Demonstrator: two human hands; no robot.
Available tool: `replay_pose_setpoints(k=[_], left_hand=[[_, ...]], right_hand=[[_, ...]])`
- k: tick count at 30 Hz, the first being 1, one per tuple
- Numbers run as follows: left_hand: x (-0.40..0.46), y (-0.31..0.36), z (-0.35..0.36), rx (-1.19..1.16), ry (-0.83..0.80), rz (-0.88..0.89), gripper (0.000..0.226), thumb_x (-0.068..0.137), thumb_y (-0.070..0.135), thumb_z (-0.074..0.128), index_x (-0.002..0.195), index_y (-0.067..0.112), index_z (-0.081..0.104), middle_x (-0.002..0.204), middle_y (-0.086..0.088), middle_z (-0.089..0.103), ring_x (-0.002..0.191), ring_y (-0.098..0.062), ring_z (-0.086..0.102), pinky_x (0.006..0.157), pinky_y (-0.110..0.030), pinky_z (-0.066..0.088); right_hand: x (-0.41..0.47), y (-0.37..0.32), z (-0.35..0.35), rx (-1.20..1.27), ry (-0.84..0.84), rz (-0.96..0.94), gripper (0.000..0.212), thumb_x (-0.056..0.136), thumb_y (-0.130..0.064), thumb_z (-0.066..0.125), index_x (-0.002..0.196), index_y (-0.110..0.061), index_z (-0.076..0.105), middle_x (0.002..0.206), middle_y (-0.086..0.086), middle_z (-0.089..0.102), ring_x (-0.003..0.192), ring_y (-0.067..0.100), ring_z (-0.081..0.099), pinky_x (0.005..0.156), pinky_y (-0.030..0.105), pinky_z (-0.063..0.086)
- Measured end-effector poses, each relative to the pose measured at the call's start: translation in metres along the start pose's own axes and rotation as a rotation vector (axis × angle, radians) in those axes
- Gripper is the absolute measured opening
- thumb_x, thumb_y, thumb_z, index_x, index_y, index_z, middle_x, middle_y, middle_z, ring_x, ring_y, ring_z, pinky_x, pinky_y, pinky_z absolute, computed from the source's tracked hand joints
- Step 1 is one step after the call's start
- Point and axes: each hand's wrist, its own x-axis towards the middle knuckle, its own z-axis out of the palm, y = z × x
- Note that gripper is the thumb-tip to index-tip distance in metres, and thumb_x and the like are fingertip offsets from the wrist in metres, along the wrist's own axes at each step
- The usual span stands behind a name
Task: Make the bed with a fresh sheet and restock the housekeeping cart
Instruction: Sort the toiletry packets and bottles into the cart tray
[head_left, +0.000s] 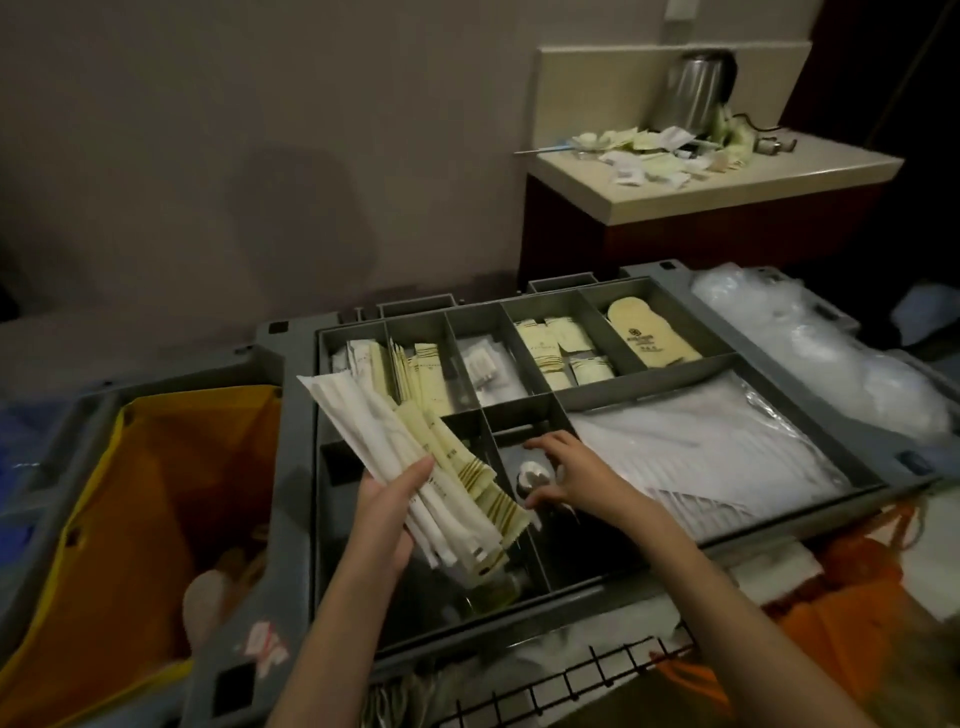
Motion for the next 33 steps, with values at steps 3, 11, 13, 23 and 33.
replay_pose_setpoints(k=[3, 11, 13, 23, 33], left_hand=[[0.007, 0.0, 0.002, 0.013, -0.036, -0.044, 0.044, 0.084, 0.005, 0.064, 0.126, 0.014, 0.052, 0.107, -0.012, 0.067, 0.096, -0.027, 0.065, 0.074, -0.041, 0.055], [0.038, 0.0, 0.015, -0.002, -0.041, -0.064, 0.046, 0.085, 0.006, 0.065, 0.128, 0.012, 0.051, 0.108, -0.013, 0.067, 0.094, -0.027, 0.067, 0.07, -0.039, 0.057], [0.046, -0.001, 0.02, -0.014, -0.044, -0.064, 0.047, 0.085, 0.006, 0.066, 0.129, 0.012, 0.051, 0.109, -0.014, 0.068, 0.095, -0.029, 0.067, 0.074, -0.042, 0.057], [0.077, -0.004, 0.037, -0.099, 0.006, -0.086, 0.05, 0.083, 0.004, 0.065, 0.13, 0.013, 0.051, 0.112, -0.015, 0.067, 0.1, -0.032, 0.065, 0.078, -0.046, 0.055], [0.112, 0.003, 0.073, -0.049, 0.047, -0.047, 0.047, 0.084, 0.004, 0.065, 0.128, 0.012, 0.048, 0.111, -0.014, 0.064, 0.095, -0.027, 0.064, 0.071, -0.04, 0.054]], right_hand=[[-0.006, -0.003, 0.001, 0.001, 0.083, -0.003, 0.059, 0.078, -0.034, 0.073, 0.132, -0.026, 0.048, 0.135, -0.007, 0.042, 0.122, 0.012, 0.044, 0.101, 0.03, 0.043], [0.02, -0.048, 0.004, 0.29, 0.091, -0.082, 0.03, 0.089, -0.029, 0.062, 0.119, -0.025, 0.057, 0.102, -0.013, 0.063, 0.095, 0.002, 0.06, 0.08, 0.018, 0.051], [0.033, -0.055, 0.004, 0.316, 0.079, -0.081, 0.026, 0.086, -0.03, 0.066, 0.112, -0.027, 0.06, 0.101, -0.011, 0.065, 0.094, 0.003, 0.062, 0.081, 0.022, 0.052], [0.078, -0.051, -0.011, 0.487, 0.057, -0.038, 0.005, 0.093, -0.017, 0.056, 0.093, -0.021, 0.053, 0.093, 0.0, 0.068, 0.08, 0.007, 0.069, 0.062, 0.022, 0.056], [0.107, 0.016, -0.068, 0.633, 0.349, 0.084, 0.009, 0.089, -0.01, 0.061, 0.098, -0.012, 0.058, 0.093, 0.007, 0.066, 0.086, 0.018, 0.068, 0.064, 0.022, 0.054]])
